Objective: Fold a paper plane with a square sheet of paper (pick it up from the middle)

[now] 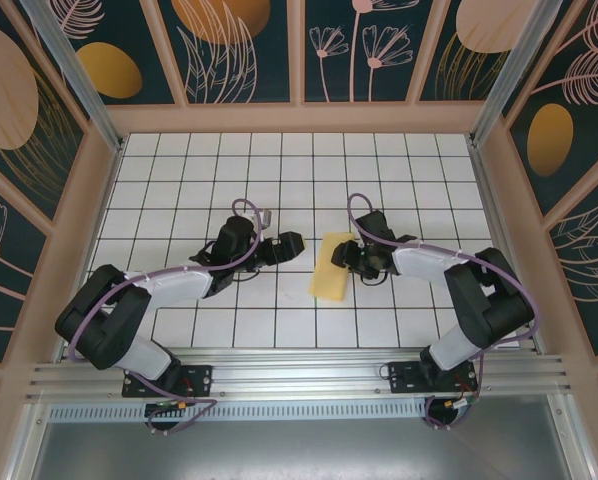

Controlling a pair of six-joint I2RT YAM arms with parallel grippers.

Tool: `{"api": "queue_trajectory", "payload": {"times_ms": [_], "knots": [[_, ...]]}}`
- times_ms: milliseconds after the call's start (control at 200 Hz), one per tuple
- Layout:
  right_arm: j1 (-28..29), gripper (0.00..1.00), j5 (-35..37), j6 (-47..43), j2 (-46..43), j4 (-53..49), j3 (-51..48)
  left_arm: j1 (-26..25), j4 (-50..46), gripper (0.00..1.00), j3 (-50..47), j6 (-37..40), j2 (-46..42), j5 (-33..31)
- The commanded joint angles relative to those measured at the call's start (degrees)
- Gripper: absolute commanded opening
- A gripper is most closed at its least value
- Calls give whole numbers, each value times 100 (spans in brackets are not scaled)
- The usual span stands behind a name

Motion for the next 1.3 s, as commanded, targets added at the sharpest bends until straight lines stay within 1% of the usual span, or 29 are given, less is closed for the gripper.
{"api": "queue_trajectory", "payload": {"times_ms": [0, 95, 145, 385, 545, 671, 881, 1031, 1201, 1296], "knots": [[-34, 60, 124, 220, 221, 226, 8, -22, 145, 97, 150, -54, 92, 22], [-34, 60, 113, 277, 281, 276, -3, -17, 137, 97, 150, -44, 80, 1], [-32, 63, 149, 316, 328, 289, -7, -21, 135, 97, 150, -42, 93, 0], [-25, 63, 274, 354, 432, 230, -35, -20, 100, 97, 183, -7, 109, 17], [-10, 61, 392, 255, 547, 110, -9, -21, 100, 97, 189, 1, 144, 43], [1, 62, 526, 178, 646, 10, -10, -25, 100, 96, 194, 10, 179, 53], [27, 63, 571, 265, 800, 64, -41, -32, 110, 93, 268, -3, 310, 106], [36, 64, 669, 220, 892, -35, 5, -23, 102, 93, 261, 3, 306, 88], [53, 62, 712, 297, 985, -37, -10, -21, 92, 92, 282, 26, 354, 103], [56, 61, 812, 310, 1018, -80, -8, -27, 84, 87, 332, 52, 422, 144]]}}
